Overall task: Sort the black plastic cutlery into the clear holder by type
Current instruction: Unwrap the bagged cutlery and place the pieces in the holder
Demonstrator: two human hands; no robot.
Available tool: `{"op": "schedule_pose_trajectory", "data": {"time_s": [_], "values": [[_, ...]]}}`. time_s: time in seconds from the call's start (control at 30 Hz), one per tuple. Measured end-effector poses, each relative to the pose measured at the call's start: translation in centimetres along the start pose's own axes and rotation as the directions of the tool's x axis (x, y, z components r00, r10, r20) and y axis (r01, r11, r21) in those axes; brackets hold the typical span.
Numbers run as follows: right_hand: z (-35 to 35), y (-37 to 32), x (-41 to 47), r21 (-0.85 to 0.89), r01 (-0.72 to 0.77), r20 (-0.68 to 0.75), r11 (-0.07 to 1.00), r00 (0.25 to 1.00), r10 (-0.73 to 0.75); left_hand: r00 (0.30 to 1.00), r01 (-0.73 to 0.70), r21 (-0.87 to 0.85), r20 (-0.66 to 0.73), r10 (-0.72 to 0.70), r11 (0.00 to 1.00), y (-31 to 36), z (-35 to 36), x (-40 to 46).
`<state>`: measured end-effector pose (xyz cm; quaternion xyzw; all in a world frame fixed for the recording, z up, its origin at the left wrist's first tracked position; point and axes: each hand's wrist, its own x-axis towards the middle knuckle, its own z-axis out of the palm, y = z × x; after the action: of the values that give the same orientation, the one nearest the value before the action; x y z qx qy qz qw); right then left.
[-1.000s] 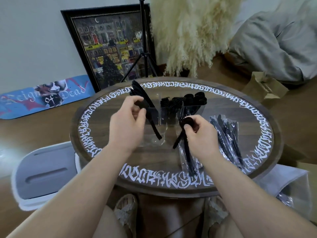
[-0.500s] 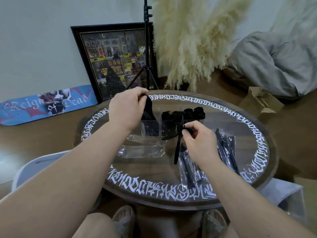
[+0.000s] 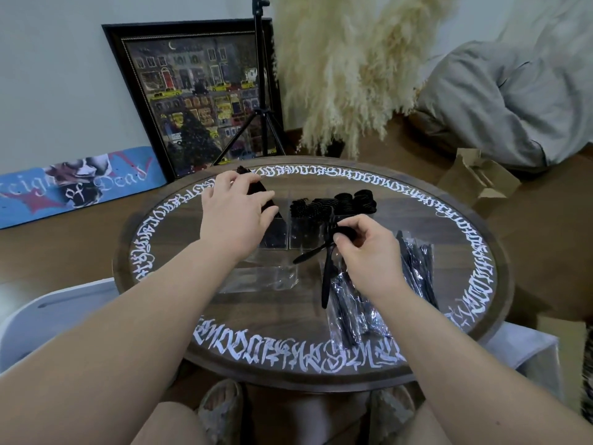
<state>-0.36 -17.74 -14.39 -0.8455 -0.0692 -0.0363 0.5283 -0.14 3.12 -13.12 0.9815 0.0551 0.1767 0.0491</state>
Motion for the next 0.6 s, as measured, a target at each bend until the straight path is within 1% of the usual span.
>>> {"op": "schedule_pose_trajectory", "data": {"time_s": [0.07,0.13,0.17,0.23,0.27,0.3,0.37,0.43,0.6], "values": [[-0.1,-0.2,0.1,0.007,-0.003,0.005,1.000,1.000,0.003,0.994,-0.062,-0.021,-0.087,0.060,0.998,0.4,-0.5,-0.5],[-0.2,-0.5,0.2,0.025,0.004,0.015,1.000,1.000,-0.005,0.974,-0.170,-0.096,-0.170,0.152,0.981,1.3,-1.1,-1.2],[-0.1,-0.6,0.2,0.033,0.013,0.019,0.999,1.000,-0.014,0.974,-0.208,-0.174,-0.133,0.186,0.963,2.0,-1.4,-1.5],[0.1,-0.9,0.2,0.040,0.031,0.036,0.999,0.999,-0.032,0.972,-0.215,-0.345,0.012,0.233,0.914,3.5,-1.9,-2.4],[0.1,-1.1,0.1,0.047,0.039,0.056,0.998,0.998,-0.041,0.967,-0.212,-0.399,0.048,0.251,0.892,4.0,-2.0,-2.8],[0.2,-1.3,0.0,0.058,0.046,0.079,0.997,0.996,-0.051,0.963,-0.219,-0.424,0.054,0.266,0.879,4.3,-2.1,-3.2],[0.1,-1.5,-0.3,0.069,0.052,0.118,0.996,0.991,-0.060,0.962,-0.237,-0.438,0.021,0.273,0.867,4.4,-2.2,-3.7],[-0.2,-1.6,-0.6,0.067,0.054,0.124,0.996,0.990,-0.062,0.967,-0.239,-0.419,-0.024,0.253,0.876,4.0,-2.8,-3.6],[-1.1,-1.5,-0.7,0.051,0.010,0.092,0.999,0.996,-0.015,0.953,-0.273,-0.384,-0.233,0.193,0.882,2.7,-6.4,-2.0]]}}
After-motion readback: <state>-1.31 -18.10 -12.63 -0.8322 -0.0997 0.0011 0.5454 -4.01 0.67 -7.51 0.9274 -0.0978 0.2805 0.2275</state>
